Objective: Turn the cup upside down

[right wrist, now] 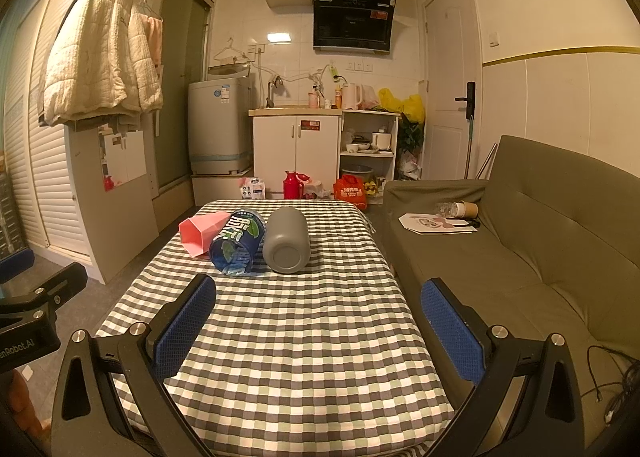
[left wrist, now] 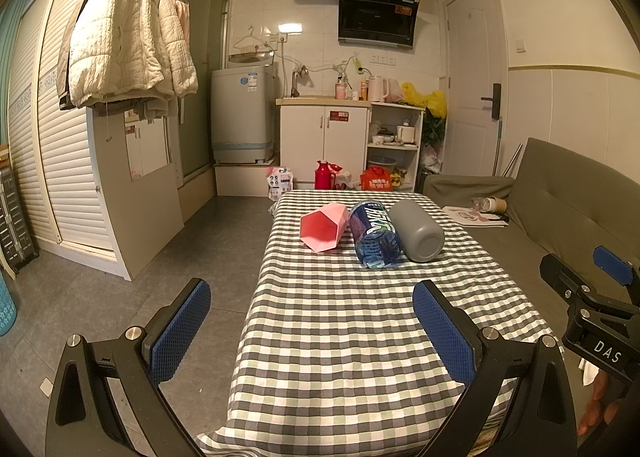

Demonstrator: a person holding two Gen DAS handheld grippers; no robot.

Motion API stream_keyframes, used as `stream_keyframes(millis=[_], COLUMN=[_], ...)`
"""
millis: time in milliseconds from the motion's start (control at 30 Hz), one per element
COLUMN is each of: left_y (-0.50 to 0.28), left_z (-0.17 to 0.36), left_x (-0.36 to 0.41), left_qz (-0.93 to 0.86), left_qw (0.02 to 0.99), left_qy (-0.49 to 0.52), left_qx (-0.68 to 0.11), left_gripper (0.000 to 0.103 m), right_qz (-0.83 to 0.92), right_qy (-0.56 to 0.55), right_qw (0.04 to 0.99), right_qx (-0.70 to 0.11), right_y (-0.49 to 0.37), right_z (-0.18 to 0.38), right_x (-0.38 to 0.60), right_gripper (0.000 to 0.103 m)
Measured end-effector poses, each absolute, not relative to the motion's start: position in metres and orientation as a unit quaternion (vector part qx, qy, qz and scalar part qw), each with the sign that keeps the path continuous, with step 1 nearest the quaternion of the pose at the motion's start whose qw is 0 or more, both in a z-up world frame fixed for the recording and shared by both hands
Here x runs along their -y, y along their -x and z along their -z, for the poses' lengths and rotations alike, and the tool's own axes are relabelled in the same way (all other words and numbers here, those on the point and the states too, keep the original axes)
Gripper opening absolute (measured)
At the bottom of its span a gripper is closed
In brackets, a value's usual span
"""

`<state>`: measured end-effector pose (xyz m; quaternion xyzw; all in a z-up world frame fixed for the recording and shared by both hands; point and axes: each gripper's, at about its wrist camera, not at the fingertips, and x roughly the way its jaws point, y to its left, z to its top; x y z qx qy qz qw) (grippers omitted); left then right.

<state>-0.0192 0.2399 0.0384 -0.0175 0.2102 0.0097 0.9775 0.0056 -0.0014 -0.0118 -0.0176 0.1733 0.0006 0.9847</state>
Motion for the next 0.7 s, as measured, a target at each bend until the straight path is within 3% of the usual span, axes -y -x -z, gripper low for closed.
stream_keyframes(millis=[700], left_y=[0.0218], left_z=[-0.0466], left_x=[-0.2392], left_qz=[-0.008], left_qw=[0.977], left_qy=[0.019], left_qx=[-0.212], left_gripper=[0.103], right_qz=[0.000], right_qy=[0.018], right_qw=[0.984], right_qx=[-0.176], right_y=[-0.0064], right_z=[0.0140], right_x=[0.0018], right_gripper=[0.103])
